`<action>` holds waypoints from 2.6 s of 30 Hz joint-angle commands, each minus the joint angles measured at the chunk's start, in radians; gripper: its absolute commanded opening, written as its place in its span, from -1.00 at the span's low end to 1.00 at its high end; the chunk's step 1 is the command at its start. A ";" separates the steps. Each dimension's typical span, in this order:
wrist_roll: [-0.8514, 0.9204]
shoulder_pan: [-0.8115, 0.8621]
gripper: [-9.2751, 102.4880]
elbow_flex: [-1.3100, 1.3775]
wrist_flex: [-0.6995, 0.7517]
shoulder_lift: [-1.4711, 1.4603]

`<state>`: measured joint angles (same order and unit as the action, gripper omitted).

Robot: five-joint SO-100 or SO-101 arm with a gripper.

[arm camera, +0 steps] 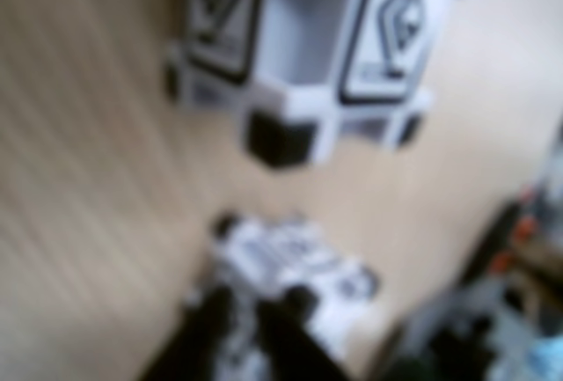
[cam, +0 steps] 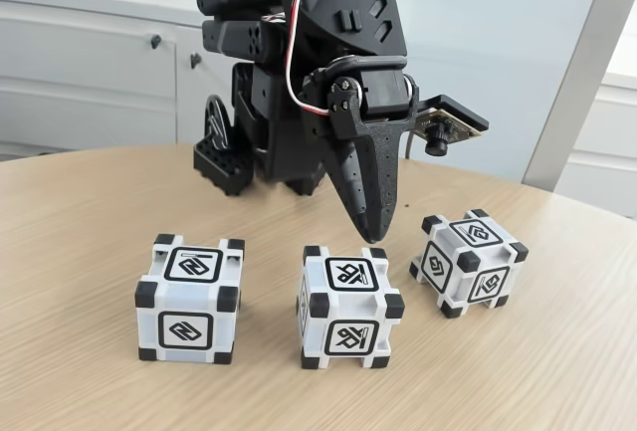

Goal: Stack cubes from left to right.

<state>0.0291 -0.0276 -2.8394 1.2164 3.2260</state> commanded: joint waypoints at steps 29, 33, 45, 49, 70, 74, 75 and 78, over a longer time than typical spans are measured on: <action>-0.069 -0.003 -0.65 0.233 -0.012 0.064; -0.161 -0.005 -0.69 0.367 -0.012 0.063; -0.252 -0.009 -0.50 0.864 -0.104 -0.356; -0.281 -0.009 -0.50 1.124 -0.086 -0.730; -0.558 -0.462 -0.37 1.586 0.253 -1.519; -0.653 -0.505 -0.42 1.575 0.256 -1.505; -0.657 -0.505 -0.42 1.575 0.256 -1.505; -0.652 -0.499 -0.36 1.559 0.258 -1.522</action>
<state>-0.6121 -0.5246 -1.2931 1.4696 1.7027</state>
